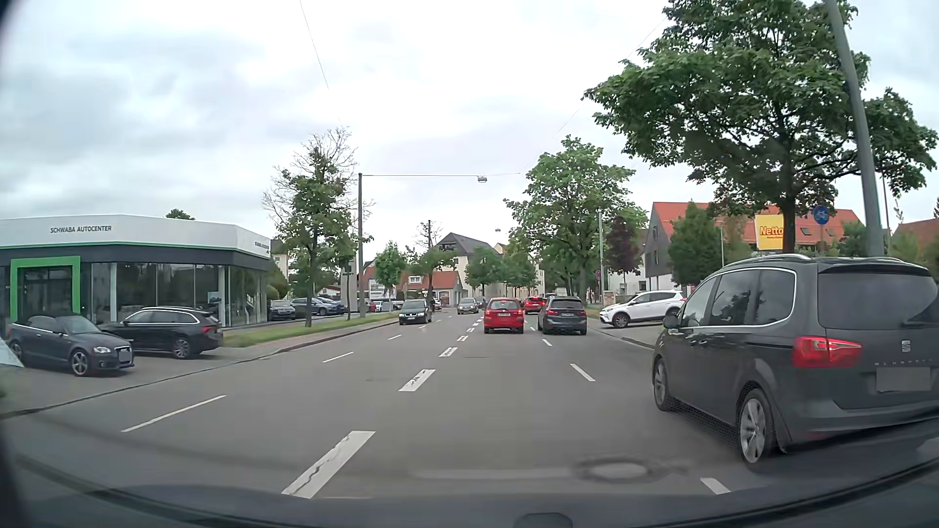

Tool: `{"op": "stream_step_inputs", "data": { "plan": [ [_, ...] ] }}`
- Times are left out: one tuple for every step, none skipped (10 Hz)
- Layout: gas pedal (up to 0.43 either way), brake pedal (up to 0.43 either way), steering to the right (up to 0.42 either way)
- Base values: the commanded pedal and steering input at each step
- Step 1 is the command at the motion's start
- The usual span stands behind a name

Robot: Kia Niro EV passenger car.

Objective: Follow the waypoints while adhering to traffic rules and regulations

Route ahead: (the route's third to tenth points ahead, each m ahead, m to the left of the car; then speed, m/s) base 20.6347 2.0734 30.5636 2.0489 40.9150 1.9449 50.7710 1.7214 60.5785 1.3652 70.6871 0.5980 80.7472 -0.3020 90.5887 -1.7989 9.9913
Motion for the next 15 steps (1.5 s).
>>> {"op": "stream_step_inputs", "data": {
  "plan": [
    [0.02,0.0,0.003],
    [0.028,0.0,0.003],
    [0.15,0.0,0.003],
    [0.197,0.0,0.003],
    [0.197,0.0,0.003],
    [0.197,0.0,0.003],
    [0.197,0.0,0.005],
    [0.197,0.0,0.006],
    [0.197,0.0,0.007],
    [0.197,0.0,0.007],
    [0.197,0.0,0.007],
    [0.197,0.0,0.007],
    [0.189,0.0,0.006],
    [0.177,0.0,0.006],
    [0.087,0.0,0.005]
  ]
}}
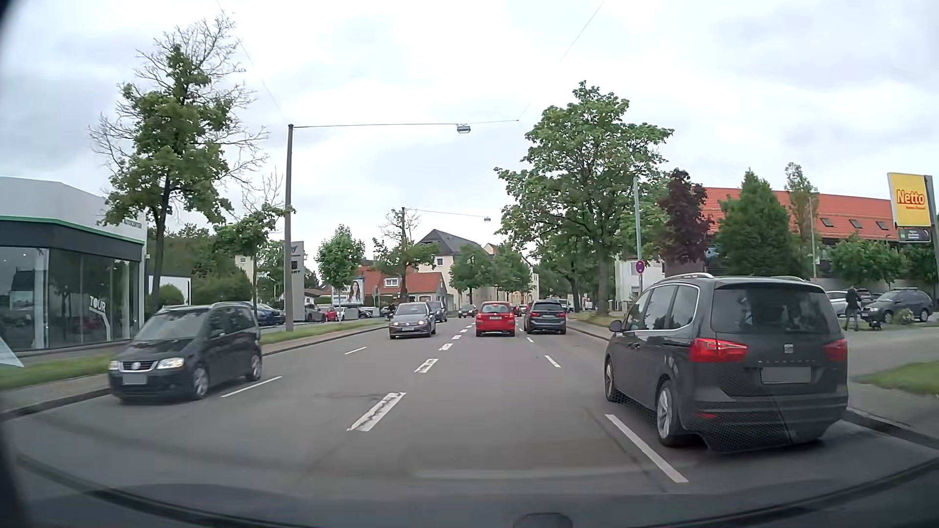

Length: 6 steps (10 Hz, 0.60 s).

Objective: Follow the waypoints while adhering to traffic rules and regulations

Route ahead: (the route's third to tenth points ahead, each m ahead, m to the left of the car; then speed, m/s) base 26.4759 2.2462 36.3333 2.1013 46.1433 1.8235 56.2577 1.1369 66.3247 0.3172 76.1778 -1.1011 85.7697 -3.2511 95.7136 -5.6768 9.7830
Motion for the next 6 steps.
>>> {"op": "stream_step_inputs", "data": {
  "plan": [
    [0.079,0.0,0.005],
    [0.087,0.0,0.005],
    [0.087,0.0,0.006],
    [0.087,0.0,0.006],
    [0.087,0.0,0.006],
    [0.098,0.0,0.006]
  ]
}}
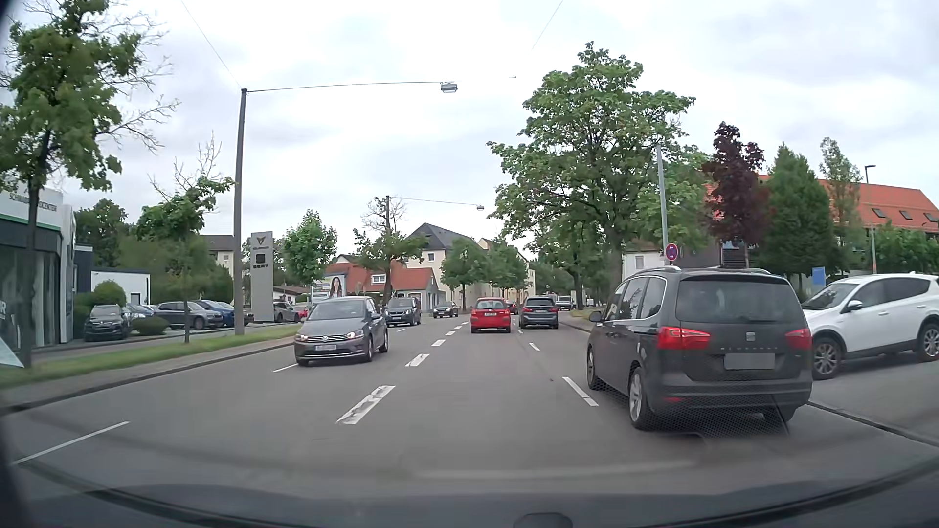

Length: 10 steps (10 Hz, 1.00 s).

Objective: Follow the waypoints while adhering to traffic rules and regulations

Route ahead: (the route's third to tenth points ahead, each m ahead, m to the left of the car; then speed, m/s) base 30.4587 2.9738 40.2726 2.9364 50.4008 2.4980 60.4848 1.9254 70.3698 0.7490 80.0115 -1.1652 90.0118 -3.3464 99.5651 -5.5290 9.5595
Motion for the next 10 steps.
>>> {"op": "stream_step_inputs", "data": {
  "plan": [
    [0.22,0.0,0.009],
    [0.28,0.0,0.011],
    [0.287,0.0,0.011],
    [0.287,0.0,0.011],
    [0.287,0.0,0.011],
    [0.287,0.0,0.009],
    [0.28,0.0,0.008],
    [0.22,0.0,0.008],
    [0.189,0.0,0.008],
    [0.189,0.0,0.007]
  ]
}}
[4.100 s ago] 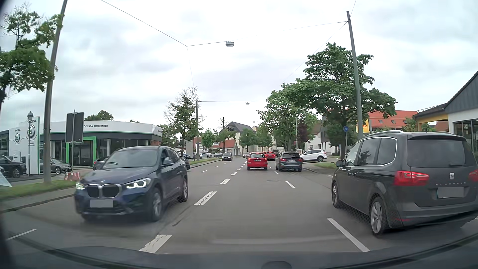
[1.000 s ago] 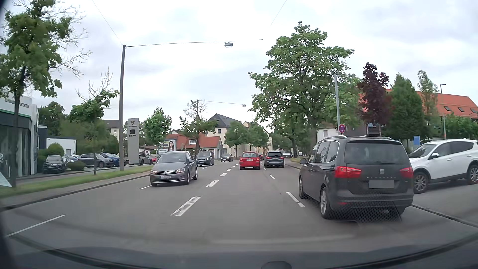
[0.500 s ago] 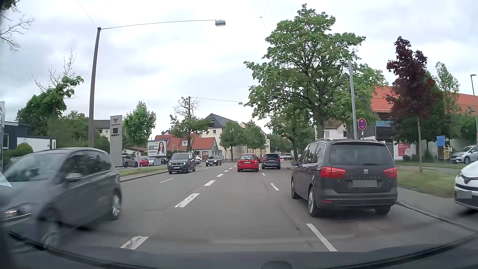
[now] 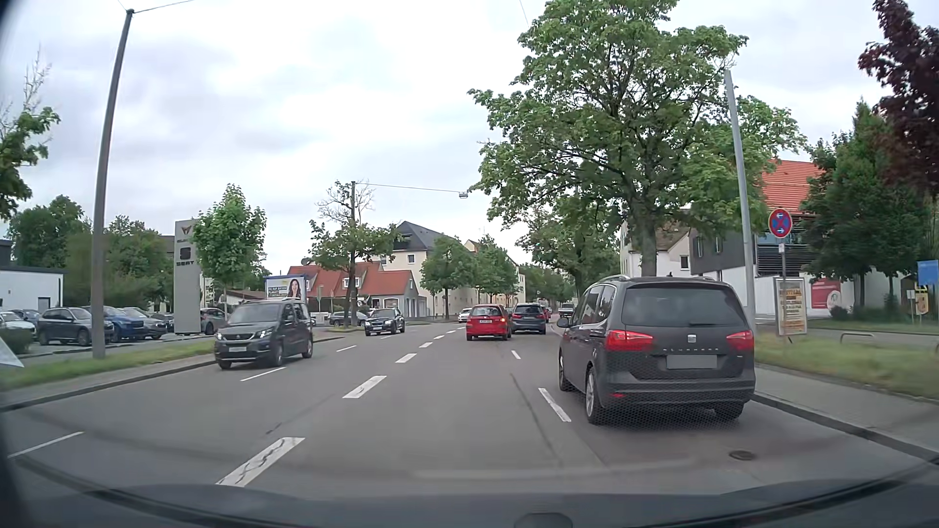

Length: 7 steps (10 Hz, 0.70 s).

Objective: Follow the waypoints while adhering to traffic rules and regulations

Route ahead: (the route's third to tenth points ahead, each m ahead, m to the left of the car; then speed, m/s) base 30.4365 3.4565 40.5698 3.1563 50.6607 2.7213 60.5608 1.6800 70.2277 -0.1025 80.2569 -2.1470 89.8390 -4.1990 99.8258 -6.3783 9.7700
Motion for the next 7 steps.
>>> {"op": "stream_step_inputs", "data": {
  "plan": [
    [0.189,0.0,0.006],
    [0.209,0.0,0.005],
    [0.209,0.0,0.004],
    [0.209,0.0,0.004],
    [0.189,0.0,0.004],
    [0.15,0.0,0.004],
    [0.11,0.0,0.004]
  ]
}}
